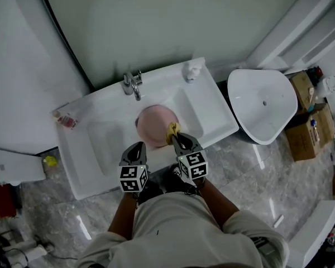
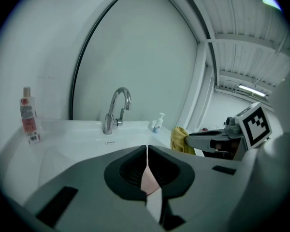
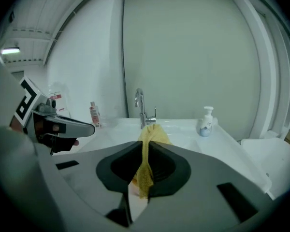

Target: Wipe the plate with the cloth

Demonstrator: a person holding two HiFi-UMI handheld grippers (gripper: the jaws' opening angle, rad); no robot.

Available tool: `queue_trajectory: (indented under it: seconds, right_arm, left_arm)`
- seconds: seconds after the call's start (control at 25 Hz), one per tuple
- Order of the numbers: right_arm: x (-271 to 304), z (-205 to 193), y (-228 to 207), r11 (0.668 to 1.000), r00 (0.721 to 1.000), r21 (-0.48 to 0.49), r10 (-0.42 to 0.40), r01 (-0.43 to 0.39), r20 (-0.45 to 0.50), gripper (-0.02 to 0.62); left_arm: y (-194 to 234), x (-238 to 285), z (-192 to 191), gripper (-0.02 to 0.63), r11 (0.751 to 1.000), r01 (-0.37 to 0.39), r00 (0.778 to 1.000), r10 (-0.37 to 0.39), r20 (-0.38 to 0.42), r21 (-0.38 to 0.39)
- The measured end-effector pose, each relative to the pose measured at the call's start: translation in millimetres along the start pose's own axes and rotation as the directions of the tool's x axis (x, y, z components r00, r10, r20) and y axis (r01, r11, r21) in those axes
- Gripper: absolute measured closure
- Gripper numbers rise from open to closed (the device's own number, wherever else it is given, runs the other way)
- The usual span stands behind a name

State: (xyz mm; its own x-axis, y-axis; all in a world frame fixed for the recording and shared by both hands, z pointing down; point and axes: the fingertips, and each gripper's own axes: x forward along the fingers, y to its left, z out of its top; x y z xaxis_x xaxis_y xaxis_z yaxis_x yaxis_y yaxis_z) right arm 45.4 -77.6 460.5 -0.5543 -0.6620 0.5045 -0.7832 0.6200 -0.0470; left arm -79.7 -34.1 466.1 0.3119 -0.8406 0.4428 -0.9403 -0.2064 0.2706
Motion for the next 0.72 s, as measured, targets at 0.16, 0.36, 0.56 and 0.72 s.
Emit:
queue_trajectory:
  seconds: [0.16,0.36,0.56,0.72]
  right_arm:
    - [-6.2,46.2,-10.7,0.998,0.997,-0.061,0.032,-0.028,0.076,0.557]
    - [-24.0,102.8,-23.6,0.996,0.977,-0.087,0.037,-0.019,0.211,0.557]
    - [-47.0,152.8,-33.5,0.993,0.939,-0.12,0.027,0.015,0.343,0.558]
    - [-65.7,182.8,-39.9,0.991,0.908,-0.128,0.017,0.041,0.418,0.558]
  left_arm:
    - [-10.5,1.3,46.3,0.58,0.999,-0.025,0.996,0.023,0.082,0.02]
    - [-23.6,-7.6,110.6,0.58,0.997,-0.058,0.971,0.045,0.233,0.049]
    - [-27.0,-33.1,164.9,0.58,0.992,-0.108,0.936,0.077,0.343,0.071]
    - [-30.7,-53.8,195.4,0.58,0.977,-0.167,0.904,0.097,0.416,0.134]
